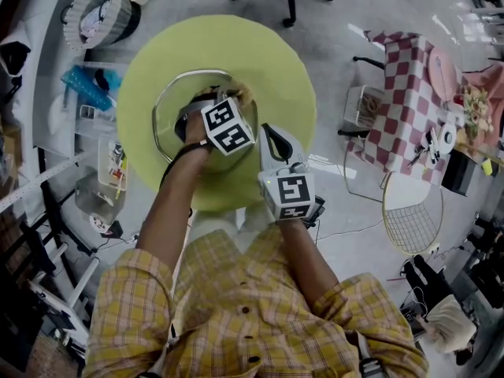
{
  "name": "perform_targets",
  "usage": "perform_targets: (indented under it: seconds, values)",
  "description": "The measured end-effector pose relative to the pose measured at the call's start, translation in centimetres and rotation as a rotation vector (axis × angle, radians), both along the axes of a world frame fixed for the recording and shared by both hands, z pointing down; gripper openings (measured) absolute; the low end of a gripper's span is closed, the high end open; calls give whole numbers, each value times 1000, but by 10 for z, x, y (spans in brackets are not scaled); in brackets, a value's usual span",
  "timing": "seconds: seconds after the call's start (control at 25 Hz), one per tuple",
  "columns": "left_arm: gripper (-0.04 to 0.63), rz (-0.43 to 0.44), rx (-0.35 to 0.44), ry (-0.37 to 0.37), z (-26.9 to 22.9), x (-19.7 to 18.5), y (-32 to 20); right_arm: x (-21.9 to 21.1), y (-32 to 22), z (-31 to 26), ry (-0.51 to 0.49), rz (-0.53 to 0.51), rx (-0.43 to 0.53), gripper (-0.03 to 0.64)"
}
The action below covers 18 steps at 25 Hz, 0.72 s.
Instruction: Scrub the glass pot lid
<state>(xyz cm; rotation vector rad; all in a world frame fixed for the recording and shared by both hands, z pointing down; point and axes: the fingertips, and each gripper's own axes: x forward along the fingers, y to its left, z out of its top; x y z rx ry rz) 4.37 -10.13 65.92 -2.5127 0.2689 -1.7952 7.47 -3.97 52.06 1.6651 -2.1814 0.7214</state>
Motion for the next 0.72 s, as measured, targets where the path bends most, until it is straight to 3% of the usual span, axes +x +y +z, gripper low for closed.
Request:
perform_targets:
  seconds: [0.2,0.72]
  values:
    - [41,18,40,-23,2,-2,-16,-4,-1,-1,3,-19,9,-3]
    - [41,-125,93,-33,2,-40,-58,-12,-1,-2,13,-44,10,-3]
